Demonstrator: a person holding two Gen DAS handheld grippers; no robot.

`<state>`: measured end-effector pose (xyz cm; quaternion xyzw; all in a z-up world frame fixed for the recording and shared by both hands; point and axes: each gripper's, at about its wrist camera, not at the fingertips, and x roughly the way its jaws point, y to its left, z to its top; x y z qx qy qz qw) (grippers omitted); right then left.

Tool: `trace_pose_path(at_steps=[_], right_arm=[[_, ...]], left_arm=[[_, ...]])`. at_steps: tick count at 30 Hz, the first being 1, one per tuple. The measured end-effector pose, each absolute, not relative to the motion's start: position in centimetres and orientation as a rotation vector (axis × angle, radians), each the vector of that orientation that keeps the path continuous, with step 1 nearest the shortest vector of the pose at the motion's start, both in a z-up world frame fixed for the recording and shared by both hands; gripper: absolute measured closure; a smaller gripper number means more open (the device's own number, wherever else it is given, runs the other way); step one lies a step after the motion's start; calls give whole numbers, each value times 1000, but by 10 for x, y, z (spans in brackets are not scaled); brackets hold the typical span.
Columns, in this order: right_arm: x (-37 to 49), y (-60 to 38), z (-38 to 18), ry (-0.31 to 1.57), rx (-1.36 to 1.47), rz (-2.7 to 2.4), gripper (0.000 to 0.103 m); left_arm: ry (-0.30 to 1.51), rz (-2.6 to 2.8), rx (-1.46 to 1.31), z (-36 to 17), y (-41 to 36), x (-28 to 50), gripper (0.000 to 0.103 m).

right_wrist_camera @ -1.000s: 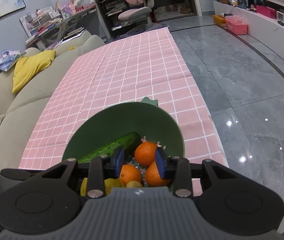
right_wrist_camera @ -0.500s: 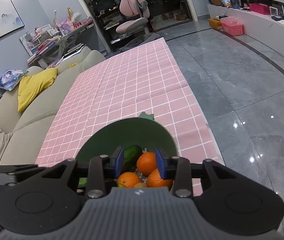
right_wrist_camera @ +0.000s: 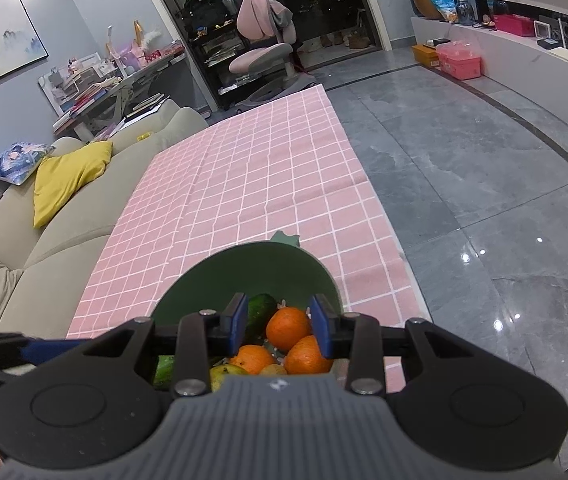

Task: Organize fruits
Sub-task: 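Open both tools to release the pear and kiwi into the colander, then move both open tools back toward the last kiwi and tomato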

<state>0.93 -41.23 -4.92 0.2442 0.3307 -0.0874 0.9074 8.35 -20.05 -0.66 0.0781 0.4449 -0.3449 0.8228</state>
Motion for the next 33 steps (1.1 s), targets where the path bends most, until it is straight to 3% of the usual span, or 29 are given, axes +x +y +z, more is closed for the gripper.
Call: trace_pose_path(at_steps=[10, 19, 22, 30, 33], right_arm=[[-10, -382, -32, 671, 435, -138, 70], [4, -303, -35, 721, 272, 45, 70], [12, -282, -39, 727, 224, 106, 70], [40, -224, -66, 794, 86, 217, 74], [56, -213, -84, 836, 42, 218, 77]], left_arm=[[808, -615, 175, 2, -137, 73, 10], [883, -492, 144, -39, -46, 83, 15], [892, -479, 147, -49, -30, 89, 17], [920, -501, 176, -82, -20, 102, 38], [923, -515, 209, -92, -26, 110, 40]])
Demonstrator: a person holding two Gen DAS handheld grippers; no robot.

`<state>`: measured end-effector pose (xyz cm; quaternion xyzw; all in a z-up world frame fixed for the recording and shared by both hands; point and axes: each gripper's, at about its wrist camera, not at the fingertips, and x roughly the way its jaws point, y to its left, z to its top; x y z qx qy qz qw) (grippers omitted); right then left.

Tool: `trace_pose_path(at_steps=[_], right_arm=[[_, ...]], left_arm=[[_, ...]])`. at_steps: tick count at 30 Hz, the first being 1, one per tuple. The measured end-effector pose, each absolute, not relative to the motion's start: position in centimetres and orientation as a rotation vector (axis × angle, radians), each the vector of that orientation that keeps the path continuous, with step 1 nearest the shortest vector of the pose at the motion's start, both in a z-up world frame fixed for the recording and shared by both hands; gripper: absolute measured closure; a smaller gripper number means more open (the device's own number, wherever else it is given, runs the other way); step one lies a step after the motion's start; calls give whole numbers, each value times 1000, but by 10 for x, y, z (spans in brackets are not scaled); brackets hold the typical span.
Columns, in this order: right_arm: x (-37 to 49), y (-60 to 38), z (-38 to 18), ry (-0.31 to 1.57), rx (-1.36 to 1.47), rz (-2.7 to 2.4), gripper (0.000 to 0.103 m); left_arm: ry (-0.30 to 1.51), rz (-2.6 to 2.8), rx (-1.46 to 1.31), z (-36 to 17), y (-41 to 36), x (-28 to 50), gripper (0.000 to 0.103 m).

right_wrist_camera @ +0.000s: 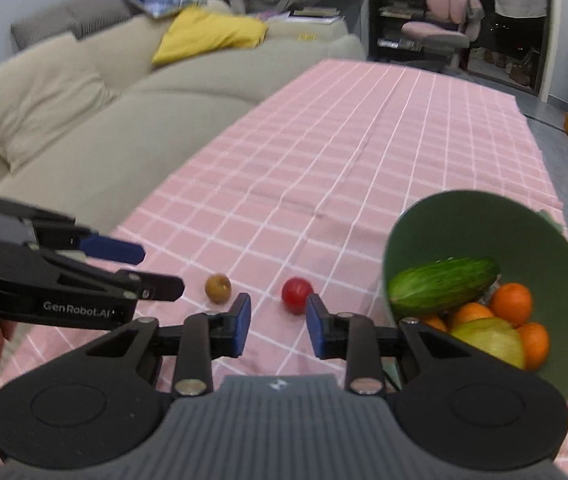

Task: Organize fruits
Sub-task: 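Move both open tools back toward the last kiwi and tomato, then grasp the last kiwi with the left tool while the right tool grasps the red tomato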

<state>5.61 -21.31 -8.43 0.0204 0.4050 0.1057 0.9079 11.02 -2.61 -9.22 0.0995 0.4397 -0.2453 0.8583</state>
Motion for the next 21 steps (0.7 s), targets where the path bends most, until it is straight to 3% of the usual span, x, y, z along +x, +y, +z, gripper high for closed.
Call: trace_pose_path(at_steps=[11, 16, 21], right_arm=[[100, -200, -121, 914, 40, 173, 79], [114, -195, -133, 935, 33, 163, 79], [125, -193, -136, 929, 44, 154, 81]], left_arm=[[970, -540, 204, -127, -31, 134, 40], [981, -563, 220, -136, -33, 138, 50], [982, -601, 214, -139, -37, 140, 69]])
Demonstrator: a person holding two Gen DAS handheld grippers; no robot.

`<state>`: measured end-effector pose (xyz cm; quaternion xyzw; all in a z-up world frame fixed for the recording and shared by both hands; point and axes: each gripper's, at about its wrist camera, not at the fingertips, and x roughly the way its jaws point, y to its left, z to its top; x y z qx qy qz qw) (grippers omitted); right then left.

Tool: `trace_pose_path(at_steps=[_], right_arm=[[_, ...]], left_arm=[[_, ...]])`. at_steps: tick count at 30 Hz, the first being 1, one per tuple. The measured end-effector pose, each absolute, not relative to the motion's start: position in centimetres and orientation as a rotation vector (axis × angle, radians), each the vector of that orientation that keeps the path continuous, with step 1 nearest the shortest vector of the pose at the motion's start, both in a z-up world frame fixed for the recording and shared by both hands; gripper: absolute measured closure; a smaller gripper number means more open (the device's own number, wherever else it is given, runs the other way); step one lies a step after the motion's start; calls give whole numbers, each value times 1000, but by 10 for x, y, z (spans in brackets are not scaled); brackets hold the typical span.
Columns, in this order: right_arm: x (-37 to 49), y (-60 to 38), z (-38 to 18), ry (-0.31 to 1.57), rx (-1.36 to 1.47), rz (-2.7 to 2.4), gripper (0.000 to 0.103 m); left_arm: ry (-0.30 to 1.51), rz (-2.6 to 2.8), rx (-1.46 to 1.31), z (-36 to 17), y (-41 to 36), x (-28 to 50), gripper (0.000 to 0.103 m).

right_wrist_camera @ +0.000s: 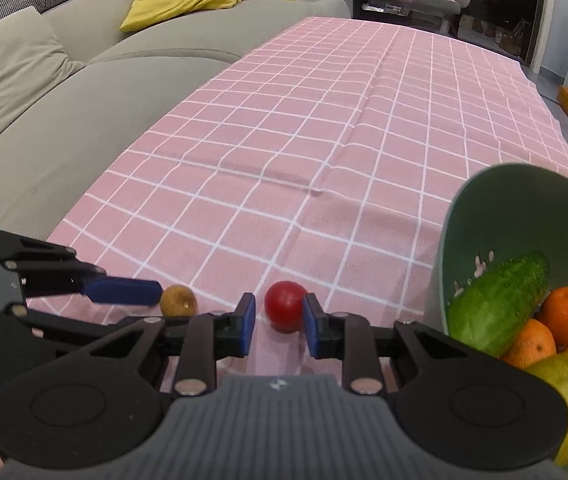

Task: Organize fruits
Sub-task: 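Grasp the last kiwi with the left tool while the right tool grasps the red tomato, then carry the kiwi and tomato over the colander with both tools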

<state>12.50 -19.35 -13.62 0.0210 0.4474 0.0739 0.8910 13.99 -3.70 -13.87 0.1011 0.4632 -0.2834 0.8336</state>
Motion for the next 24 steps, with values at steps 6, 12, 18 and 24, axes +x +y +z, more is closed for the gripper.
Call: trace_pose_path(at_steps=[6, 12, 18, 24], right_arm=[[126, -192, -138, 931, 11, 152, 88], [126, -188, -139, 916, -40, 148, 87], [128, -185, -140, 902, -58, 166, 81], [128, -185, -142, 917, -68, 188, 82]], left_arm=[[966, -620, 232, -139, -42, 139, 74], [966, -619, 233, -139, -42, 140, 75], [968, -625, 237, -139, -41, 140, 75], [955, -633, 281, -139, -44, 137, 75]])
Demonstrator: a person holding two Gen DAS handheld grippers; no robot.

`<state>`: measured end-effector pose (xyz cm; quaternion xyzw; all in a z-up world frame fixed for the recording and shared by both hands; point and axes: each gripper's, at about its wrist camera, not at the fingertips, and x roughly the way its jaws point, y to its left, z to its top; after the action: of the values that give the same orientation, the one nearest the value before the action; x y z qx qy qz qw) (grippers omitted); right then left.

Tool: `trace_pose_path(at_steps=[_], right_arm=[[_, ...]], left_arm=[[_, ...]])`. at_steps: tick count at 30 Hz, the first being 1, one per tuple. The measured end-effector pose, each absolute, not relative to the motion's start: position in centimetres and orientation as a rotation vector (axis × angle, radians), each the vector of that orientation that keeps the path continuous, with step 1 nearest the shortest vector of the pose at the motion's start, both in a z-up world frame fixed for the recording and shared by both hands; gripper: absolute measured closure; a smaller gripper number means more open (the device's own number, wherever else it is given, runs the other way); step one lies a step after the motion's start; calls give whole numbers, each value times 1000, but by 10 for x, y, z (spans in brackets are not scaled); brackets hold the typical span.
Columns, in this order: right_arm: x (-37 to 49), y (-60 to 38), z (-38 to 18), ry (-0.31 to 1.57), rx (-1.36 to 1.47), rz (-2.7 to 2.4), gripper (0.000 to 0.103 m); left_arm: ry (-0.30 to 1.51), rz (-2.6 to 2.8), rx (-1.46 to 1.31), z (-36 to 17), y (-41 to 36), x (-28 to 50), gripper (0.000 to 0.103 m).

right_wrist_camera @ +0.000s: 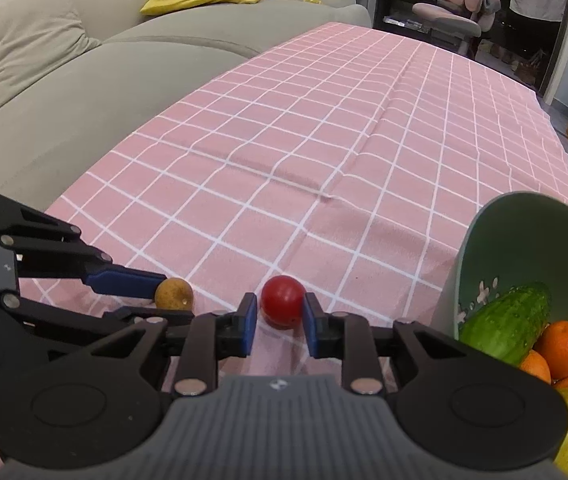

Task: Organize fruits
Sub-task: 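Carry the kiwi and tomato over the colander with both tools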

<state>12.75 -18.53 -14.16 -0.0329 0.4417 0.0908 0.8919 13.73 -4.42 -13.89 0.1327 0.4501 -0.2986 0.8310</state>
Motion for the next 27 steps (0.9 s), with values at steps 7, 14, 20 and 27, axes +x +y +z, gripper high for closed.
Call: trace_pose_path(at_steps=[7, 14, 20, 27], right_arm=[[130, -186, -142, 920, -62, 181, 89], [127, -190, -132, 906, -33, 188, 89], [117, -205, -105, 855, 12, 161, 89], [98, -228, -72, 797, 58, 126, 89]], left_arm=[[941, -641, 269, -136, -41, 138, 75], [937, -648, 248, -131, -38, 136, 75], [904, -665, 231, -113, -42, 130, 75], [868, -692, 254, -87, -56, 117, 75]])
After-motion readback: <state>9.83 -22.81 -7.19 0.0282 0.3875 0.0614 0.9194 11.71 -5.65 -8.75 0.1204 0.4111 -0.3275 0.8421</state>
